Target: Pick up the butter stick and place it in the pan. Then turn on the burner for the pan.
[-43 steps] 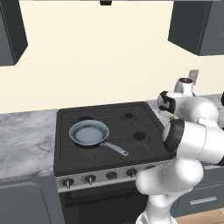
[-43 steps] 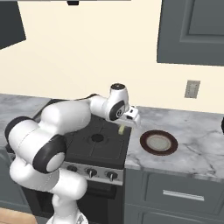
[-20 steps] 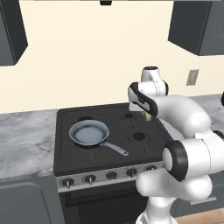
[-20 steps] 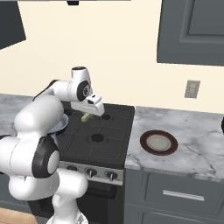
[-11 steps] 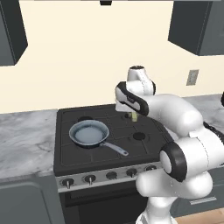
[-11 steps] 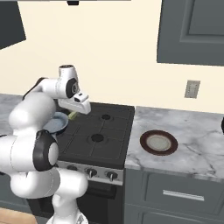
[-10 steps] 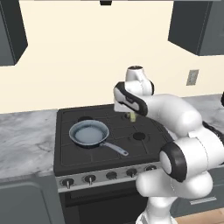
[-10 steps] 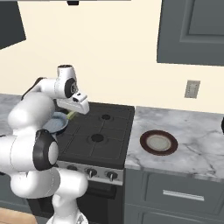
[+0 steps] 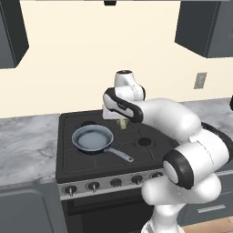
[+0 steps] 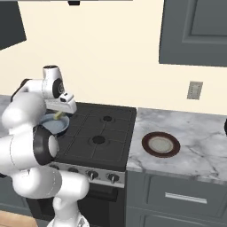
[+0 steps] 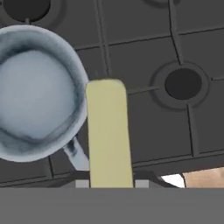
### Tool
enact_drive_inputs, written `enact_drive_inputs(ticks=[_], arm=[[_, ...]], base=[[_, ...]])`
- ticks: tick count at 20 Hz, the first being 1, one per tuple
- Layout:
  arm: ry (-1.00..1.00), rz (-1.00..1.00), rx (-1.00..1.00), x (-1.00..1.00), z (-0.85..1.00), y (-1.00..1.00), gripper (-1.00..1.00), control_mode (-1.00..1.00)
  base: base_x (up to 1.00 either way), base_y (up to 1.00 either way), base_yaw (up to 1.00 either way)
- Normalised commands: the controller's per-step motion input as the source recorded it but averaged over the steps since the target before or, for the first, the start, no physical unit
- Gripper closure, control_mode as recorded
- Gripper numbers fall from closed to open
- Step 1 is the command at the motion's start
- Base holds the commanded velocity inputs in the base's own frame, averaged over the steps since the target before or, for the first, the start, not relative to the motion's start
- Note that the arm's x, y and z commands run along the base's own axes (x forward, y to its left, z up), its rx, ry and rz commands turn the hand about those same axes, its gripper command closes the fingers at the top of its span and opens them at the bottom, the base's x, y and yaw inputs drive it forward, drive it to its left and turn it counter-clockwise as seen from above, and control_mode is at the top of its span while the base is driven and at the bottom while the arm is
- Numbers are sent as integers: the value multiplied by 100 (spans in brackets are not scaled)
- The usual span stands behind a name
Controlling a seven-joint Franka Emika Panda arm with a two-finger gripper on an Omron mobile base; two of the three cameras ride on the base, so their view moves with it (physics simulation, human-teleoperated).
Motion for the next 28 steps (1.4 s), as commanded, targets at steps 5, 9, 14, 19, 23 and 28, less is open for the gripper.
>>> enact_drive_inputs(ticks=[5, 9, 14, 19, 23, 28], arm=[[0, 20, 0, 14, -9, 58, 100, -100], [0, 18, 0, 34, -32, 47, 100, -100], [0, 6, 2, 59, -42, 22, 100, -100], [4, 1, 3, 39, -30, 27, 100, -100], [6, 0, 0, 0, -21, 19, 100, -100], [5, 0, 0, 0, -27, 19, 100, -100]], base=[[0, 0, 0], [0, 0, 0], [0, 0, 0], [0, 0, 0], [0, 0, 0], [0, 0, 0]])
